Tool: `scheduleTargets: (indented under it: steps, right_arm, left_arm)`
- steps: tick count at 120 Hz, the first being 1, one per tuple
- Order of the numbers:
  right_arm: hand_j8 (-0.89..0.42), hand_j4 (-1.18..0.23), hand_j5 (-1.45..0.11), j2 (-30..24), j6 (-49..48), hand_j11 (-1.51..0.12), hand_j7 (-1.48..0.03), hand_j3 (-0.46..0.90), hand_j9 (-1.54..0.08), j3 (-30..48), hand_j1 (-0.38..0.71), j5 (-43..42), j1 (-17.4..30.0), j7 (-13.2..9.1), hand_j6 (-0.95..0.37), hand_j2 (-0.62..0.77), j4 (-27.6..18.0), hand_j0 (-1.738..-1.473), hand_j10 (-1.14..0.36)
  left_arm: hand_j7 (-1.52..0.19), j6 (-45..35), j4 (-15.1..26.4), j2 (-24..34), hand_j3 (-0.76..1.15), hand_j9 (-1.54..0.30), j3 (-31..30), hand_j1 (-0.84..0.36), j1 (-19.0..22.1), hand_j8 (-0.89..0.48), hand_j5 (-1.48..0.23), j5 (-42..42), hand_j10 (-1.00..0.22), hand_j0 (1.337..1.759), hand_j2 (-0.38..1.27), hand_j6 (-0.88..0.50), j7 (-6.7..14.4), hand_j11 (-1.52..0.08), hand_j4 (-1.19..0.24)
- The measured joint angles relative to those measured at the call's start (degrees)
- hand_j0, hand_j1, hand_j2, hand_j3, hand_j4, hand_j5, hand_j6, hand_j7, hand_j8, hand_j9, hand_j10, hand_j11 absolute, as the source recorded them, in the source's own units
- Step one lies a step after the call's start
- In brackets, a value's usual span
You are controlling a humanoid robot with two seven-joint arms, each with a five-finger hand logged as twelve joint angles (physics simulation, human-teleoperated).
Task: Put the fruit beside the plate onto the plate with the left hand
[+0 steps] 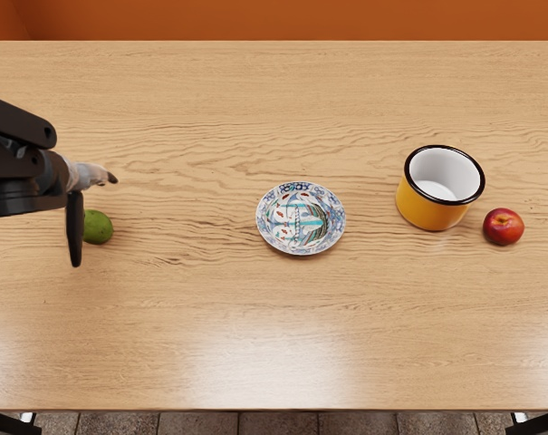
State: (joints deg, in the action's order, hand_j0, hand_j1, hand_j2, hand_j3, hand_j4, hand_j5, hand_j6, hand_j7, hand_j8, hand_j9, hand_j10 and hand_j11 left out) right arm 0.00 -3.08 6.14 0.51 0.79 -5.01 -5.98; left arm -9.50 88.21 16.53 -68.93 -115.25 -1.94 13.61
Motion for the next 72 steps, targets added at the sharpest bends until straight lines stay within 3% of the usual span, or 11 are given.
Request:
scheduleTargets:
  steps: [15,30,72]
  right_arm:
    - [0.0,0.0,0.0,0.0,0.0,0.0,0.0,0.0,0.0,0.0,-0.35,0.01,0.0,0.0,0.0,0.0,0.0,-1.658,0.0]
    - [0.0,0.0,0.0,0.0,0.0,0.0,0.0,0.0,0.0,0.0,-0.35,0.01,0.0,0.0,0.0,0.0,0.0,-1.658,0.0]
    - [0.0,0.0,0.0,0.0,0.0,0.0,0.0,0.0,0.0,0.01,-0.35,0.01,0.0,0.0,0.0,0.0,0.0,-1.658,0.0]
  left_arm:
    - [-0.03,-4.42,0.07,-0.14,0.0,-0.03,0.29,0.33,0.11,-0.02,-0.03,-0.28,-0.02,1.658,0.0,-0.02,-0.05,-0.03,-0.02]
    - [-0.03,-8.63,0.04,-0.6,0.0,-0.03,0.68,0.33,2.81,-0.02,-0.03,-0.4,-0.02,1.658,0.0,-0.02,-0.06,-0.03,-0.02]
    - [-0.08,-11.6,-0.12,-1.5,0.0,-0.08,1.5,0.28,6.04,-0.06,-0.08,-0.06,-0.06,1.658,0.01,-0.06,-0.04,-0.08,-0.06]
